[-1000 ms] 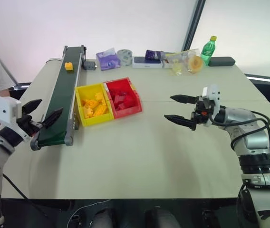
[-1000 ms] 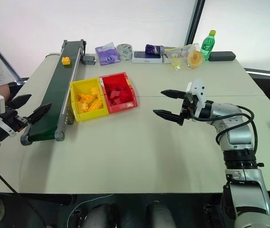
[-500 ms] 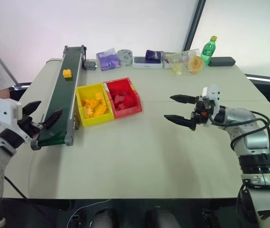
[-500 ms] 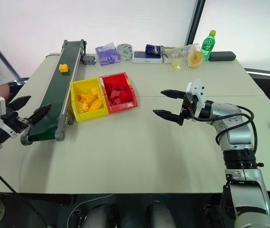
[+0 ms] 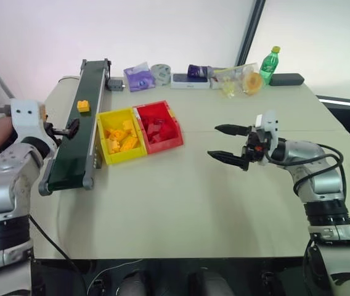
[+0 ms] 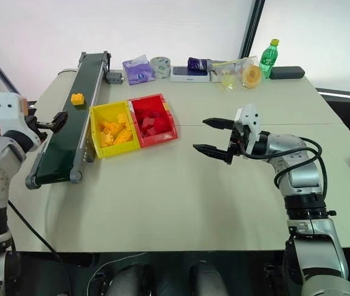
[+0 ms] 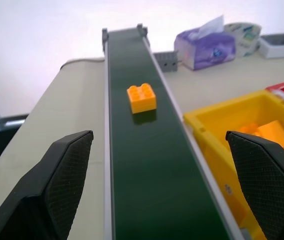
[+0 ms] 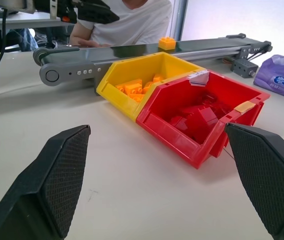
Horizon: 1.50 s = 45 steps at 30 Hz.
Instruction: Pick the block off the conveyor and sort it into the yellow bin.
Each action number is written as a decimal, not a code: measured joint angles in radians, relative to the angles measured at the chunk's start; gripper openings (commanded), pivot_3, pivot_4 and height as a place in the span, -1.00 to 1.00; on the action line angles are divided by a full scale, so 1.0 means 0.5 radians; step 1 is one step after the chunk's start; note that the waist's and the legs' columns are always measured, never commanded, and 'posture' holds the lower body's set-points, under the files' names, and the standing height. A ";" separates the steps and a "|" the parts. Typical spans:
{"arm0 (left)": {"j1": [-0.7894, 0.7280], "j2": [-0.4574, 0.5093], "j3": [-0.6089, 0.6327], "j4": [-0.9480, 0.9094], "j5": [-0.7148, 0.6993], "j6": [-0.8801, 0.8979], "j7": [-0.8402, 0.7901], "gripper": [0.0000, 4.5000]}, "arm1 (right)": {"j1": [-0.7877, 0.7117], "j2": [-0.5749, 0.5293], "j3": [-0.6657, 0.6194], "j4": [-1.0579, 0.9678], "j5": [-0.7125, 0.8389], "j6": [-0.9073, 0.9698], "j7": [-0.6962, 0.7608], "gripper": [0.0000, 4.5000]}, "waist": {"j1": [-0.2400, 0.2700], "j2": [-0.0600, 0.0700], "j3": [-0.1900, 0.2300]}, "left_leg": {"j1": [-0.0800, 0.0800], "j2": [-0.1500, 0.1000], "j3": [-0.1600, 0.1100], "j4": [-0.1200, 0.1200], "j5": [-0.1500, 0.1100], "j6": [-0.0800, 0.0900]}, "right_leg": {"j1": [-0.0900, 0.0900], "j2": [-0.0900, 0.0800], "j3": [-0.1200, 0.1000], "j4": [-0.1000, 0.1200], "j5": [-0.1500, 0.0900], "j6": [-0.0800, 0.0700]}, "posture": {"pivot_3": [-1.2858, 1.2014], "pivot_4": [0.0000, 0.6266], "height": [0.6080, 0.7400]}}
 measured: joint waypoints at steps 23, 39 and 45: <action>-0.190 -0.082 -0.170 0.440 0.135 0.031 -0.095 0.99 | 0.018 0.001 0.000 -0.060 0.016 0.034 -0.044 1.00 | 0.005 0.000 0.000 | 0.000 -0.001 0.001 0.001 0.000 0.000 | 0.000 0.000 0.000 0.000 0.000 0.000 | 0.03 -0.52 1.00; -0.212 -0.161 -0.117 0.446 0.114 0.035 -0.089 -0.41 | 0.019 -0.003 -0.001 -0.076 0.019 0.040 -0.046 1.00 | 0.005 0.000 0.000 | 0.000 -0.001 0.000 0.002 0.000 0.000 | 0.000 0.000 0.000 0.001 0.000 0.000 | 0.03 -0.52 1.00; -0.379 -0.232 -0.096 0.298 0.058 -0.066 -0.139 -0.41 | 0.019 -0.004 -0.002 -0.076 0.019 0.040 -0.048 1.00 | 0.016 0.000 0.000 | -0.001 -0.001 0.000 0.003 0.000 0.000 | 0.001 0.000 -0.001 0.001 0.000 0.001 | 0.03 -0.52 1.00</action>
